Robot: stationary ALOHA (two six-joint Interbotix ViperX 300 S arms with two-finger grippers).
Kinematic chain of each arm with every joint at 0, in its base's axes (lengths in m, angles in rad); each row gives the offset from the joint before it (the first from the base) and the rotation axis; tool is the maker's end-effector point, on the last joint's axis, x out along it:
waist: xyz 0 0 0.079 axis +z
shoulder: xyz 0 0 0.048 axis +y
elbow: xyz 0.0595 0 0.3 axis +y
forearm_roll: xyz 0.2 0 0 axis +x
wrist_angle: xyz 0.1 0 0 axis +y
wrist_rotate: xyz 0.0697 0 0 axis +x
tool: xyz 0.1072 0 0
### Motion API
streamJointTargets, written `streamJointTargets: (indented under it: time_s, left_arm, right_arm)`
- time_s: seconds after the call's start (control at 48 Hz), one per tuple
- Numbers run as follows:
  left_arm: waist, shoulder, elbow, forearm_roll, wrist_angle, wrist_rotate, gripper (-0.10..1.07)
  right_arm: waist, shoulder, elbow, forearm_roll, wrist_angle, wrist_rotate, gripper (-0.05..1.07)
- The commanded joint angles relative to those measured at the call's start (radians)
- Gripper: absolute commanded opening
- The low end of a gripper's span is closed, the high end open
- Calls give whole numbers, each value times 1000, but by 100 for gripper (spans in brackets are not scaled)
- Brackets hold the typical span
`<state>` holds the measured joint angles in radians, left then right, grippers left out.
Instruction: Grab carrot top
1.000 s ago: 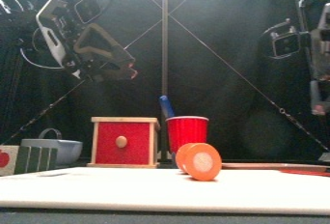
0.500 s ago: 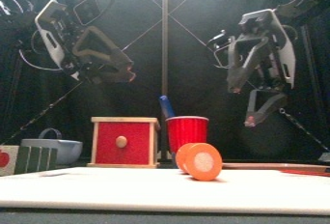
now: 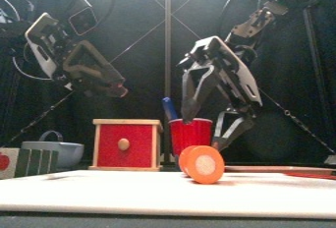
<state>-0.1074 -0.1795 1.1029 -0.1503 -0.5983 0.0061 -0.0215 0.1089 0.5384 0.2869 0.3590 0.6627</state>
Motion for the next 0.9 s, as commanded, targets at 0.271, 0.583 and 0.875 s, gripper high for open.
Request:
streamJointTargets:
  time_s: [0.271,0.583,0.875]
  left_arm:
    - [6,-11,6,14,-3,3,75]
    - [8,-11,9,14,-3,3,75]
    - [14,-11,9,14,-3,3,75]
  right_arm:
    - [-8,61,-84,-44,92,91,104]
    - [-2,66,-107,-233,158,270,103]
    - [14,78,-115,-267,184,308,94]
